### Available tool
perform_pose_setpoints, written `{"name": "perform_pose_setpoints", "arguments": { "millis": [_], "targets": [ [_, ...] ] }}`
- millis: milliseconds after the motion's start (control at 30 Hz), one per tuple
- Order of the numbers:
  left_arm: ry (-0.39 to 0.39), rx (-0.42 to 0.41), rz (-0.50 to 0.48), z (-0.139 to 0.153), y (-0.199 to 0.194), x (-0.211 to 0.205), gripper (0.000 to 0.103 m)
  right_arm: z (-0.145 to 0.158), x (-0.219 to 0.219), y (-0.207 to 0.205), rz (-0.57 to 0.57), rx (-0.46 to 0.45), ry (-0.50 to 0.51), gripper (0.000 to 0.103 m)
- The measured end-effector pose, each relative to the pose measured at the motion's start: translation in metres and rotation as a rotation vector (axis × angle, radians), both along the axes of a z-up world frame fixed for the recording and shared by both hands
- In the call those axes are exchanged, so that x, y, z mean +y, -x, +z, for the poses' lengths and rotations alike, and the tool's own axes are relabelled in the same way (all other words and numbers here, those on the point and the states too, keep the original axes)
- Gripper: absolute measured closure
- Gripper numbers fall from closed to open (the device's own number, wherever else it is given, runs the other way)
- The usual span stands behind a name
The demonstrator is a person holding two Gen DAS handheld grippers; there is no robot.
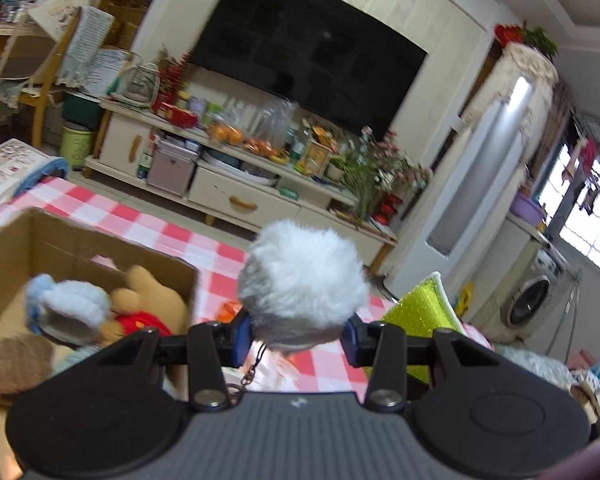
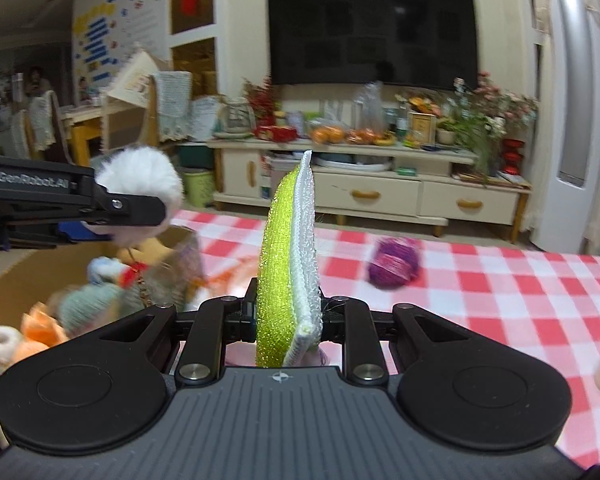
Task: Organize soft objects
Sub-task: 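Carry the pompom and sponge over the cardboard box with both grippers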
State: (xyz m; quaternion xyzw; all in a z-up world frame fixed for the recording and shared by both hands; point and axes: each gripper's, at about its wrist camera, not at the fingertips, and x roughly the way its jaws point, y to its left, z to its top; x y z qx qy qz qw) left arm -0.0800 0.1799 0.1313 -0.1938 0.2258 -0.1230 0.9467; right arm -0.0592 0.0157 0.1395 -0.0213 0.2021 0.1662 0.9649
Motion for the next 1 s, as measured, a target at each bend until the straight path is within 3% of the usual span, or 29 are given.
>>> {"name": "perform_pose_setpoints", "arguments": {
  "millis": [367, 633, 1000],
  "targets": [
    [0.025, -0.022, 0.184, 0.005, 0.015, 0.063, 0.061, 0.026, 0.072, -0.009, 0.167, -0.037, -0.020, 0.077],
    [0.036, 0.017, 0.306, -0.003, 0.023, 0.104, 0.061, 0.033, 0.104, -0.014, 0.269, -0.030, -0.033, 0.077],
    [0.006, 0.107, 0.361, -0.018, 0.024, 0.127, 0.060, 0.027, 0.140, -0.024, 0.340, 0.024, -0.014, 0.077]
  ]
}}
